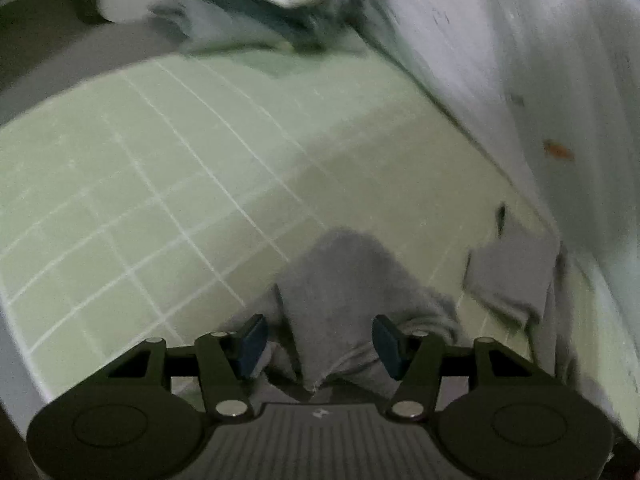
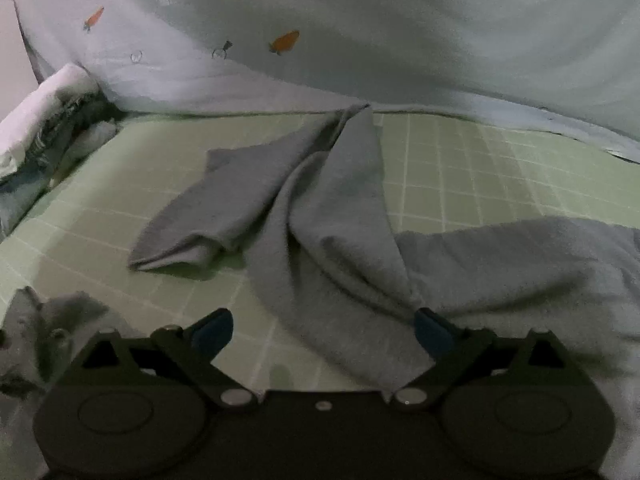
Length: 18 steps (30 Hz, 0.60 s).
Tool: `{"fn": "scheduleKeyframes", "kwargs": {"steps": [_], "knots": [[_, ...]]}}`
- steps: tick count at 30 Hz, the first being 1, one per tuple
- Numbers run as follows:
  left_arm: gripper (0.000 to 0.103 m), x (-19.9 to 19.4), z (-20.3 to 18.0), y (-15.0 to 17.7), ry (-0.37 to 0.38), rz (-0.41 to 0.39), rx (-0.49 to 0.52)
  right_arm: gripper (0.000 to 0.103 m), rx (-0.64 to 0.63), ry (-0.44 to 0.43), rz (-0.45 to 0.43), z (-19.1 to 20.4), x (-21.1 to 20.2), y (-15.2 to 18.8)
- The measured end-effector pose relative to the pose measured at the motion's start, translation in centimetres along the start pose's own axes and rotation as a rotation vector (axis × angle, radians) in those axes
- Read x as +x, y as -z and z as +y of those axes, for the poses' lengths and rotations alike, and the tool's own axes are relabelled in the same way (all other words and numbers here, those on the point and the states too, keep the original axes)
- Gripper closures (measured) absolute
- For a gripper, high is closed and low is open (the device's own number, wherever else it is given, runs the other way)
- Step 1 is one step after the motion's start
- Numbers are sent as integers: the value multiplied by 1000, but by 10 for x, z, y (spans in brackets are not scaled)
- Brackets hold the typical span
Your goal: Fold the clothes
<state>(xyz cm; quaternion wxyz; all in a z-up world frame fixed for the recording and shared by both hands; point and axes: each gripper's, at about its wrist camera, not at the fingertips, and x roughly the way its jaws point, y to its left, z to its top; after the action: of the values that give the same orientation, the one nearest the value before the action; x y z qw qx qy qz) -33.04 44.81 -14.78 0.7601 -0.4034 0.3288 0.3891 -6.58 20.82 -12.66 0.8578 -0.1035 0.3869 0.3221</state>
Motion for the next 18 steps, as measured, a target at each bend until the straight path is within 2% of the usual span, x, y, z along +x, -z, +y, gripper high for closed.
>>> {"fn": "scheduleKeyframes", "kwargs": {"steps": [1,3,4,8,11,14,18], "knots": [[50,5,1,-3,24,23,22,5,12,22,2,4,-6,3],[91,12,5,-10,68,68,65,4,52,76,10,9,-16,11],[95,15,7,-15,85,95,91,4,75,100,15,12,-20,16],[99,16,22,-49,147,114,159,4,159,173,50,28,-32,39],[99,9,44,-80,150,90,177,4,202,201,71,45,-34,54],[99,5,72,-112,156,47,145,4,226,205,80,67,-32,66],[98,6,95,-148,113,5,128,4,249,197,68,92,-27,71]]}}
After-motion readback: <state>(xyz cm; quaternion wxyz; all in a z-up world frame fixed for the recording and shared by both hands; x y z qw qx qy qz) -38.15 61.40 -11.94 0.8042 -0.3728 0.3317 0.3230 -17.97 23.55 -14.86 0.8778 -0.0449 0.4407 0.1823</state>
